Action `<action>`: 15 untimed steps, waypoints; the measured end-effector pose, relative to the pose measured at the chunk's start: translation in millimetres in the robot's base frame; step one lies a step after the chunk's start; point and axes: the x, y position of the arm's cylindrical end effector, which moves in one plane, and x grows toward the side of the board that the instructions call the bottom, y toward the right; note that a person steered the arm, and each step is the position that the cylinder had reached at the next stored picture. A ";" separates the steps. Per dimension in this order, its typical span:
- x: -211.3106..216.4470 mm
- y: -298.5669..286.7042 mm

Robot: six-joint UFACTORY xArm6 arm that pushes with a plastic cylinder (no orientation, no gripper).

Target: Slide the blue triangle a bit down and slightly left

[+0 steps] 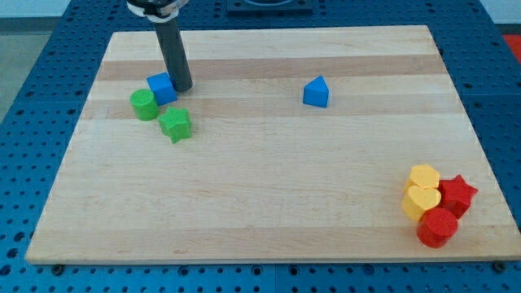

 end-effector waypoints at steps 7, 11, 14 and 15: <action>-37.5 325.1; 37.7 193.3; 64.7 97.6; 69.5 149.0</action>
